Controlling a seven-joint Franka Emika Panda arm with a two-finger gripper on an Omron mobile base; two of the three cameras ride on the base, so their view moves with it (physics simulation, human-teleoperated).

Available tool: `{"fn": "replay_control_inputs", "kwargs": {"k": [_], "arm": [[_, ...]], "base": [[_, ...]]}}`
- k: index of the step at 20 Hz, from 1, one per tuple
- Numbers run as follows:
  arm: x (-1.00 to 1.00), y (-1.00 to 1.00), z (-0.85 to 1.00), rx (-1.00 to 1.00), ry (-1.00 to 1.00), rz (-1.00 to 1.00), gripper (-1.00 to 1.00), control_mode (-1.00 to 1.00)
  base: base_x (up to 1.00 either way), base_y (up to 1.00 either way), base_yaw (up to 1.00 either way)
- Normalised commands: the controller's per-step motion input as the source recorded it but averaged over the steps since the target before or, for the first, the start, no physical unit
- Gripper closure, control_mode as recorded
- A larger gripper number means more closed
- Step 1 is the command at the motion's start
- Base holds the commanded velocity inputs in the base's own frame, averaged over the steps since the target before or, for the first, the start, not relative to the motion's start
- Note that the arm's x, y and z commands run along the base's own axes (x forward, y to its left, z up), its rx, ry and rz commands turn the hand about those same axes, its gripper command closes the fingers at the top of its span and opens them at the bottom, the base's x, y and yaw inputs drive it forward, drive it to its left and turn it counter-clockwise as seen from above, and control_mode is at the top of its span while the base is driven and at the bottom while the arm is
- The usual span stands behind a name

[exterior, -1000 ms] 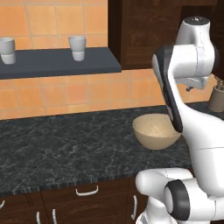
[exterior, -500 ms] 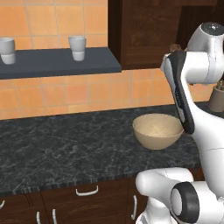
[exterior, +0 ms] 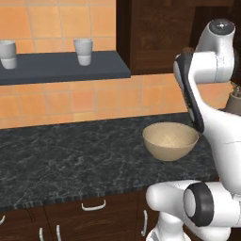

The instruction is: Open the cabinet, pick up the bread from the cabinet and place it in the basket. Then move the basket to the dining counter.

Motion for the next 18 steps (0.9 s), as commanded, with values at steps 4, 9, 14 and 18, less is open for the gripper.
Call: {"fn": "replay_control_inputs", "kwargs": {"k": [4, 9, 14, 18], "arm": [[0.56, -0.06, 0.06, -0.03, -0.13, -0.15, -1.00, -1.00], [0.52, -0.16, 0.16, -0.01, -0.04, 0.00, -1.00, -1.00], [0.47, -0.33, 0.36, -0.02, 0.00, 0.00, -1.00, -1.00], [0.42, -0.29, 0.12, -0.01, 0.00, 0.00, -1.00, -1.00]], "base": [[0.00, 0.00, 0.00], [0.00, 0.00, 0.00], [0.00, 0.00, 0.00], [0.00, 0.00, 0.00]]}}
